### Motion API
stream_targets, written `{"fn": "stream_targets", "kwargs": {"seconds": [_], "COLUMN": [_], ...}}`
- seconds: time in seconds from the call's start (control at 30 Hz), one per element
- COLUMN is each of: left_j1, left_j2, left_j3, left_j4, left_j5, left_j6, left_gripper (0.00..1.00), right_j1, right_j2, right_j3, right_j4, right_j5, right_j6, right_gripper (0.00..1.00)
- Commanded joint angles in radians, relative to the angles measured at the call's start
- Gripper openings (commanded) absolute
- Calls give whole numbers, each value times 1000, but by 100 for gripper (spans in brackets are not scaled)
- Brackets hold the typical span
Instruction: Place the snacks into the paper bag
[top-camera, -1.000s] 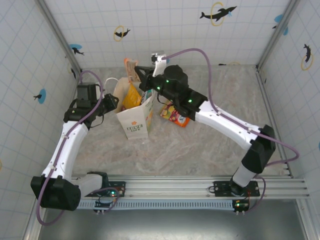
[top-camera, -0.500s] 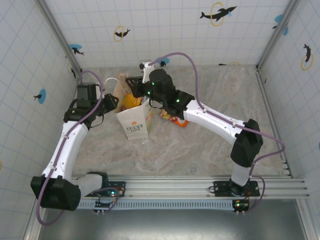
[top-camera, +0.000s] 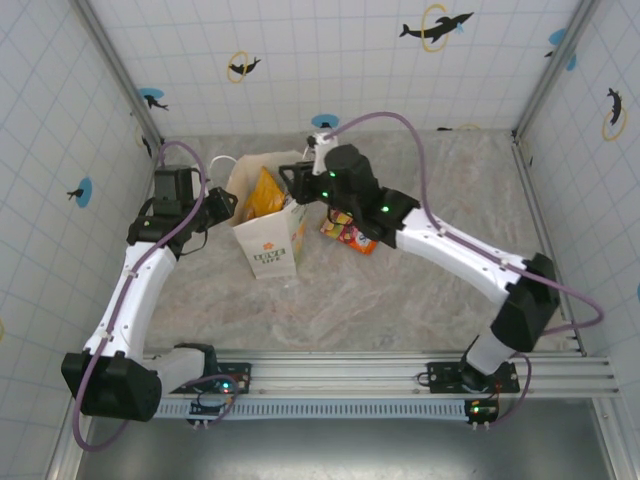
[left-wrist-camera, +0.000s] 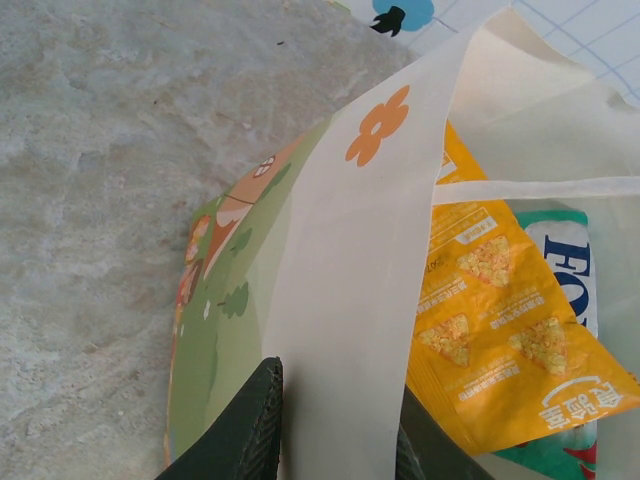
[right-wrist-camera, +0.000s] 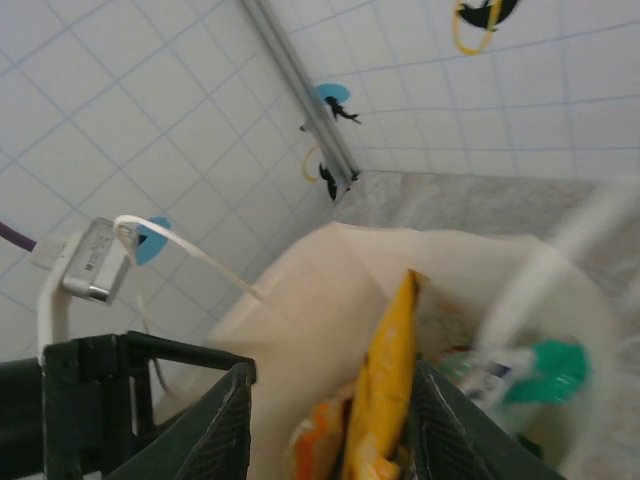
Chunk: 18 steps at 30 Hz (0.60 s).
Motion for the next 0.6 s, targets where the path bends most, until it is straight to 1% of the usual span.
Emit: {"fn": "stream_targets", "kwargs": {"seconds": [0.0,0.1,0.13,0.2,0.3,0.4,0.43,0.57], "left_j1": [3,3,3,3,4,3,3,4], "left_j2": [-9,-9,-10,-13,-16,-13,-11,-11], "left_j3": [5,2,2,1,-7,-9,-8,-3], "left_j4": [8,8,7,4,9,9,7,-9], "left_j5": [-1,0,1,1,-1,4,2,-16], "left_j6": [-3,-3,-2,-1,-1,-2,-2,3], "left_gripper": [26,26,26,26,26,26,26,26], "right_j1": [-47,-106,-132,-220,-328,-416,-439,-505], "right_j2": [-104,-160,-169,-180,-172,-136,-116,16], "right_j3": [-141,-283,-314,-370,-444,-503,-517,-503], "right_j4": [-5,-28,-43,-80,-83,-35,-23,34], "right_j5": [31,-21,-63,-172,-274,-348,-353,-436], "right_j6": [33,44,41,44,-5,-61,-71,-107], "right_gripper": [46,45,45,45,45,46,46,48]}}
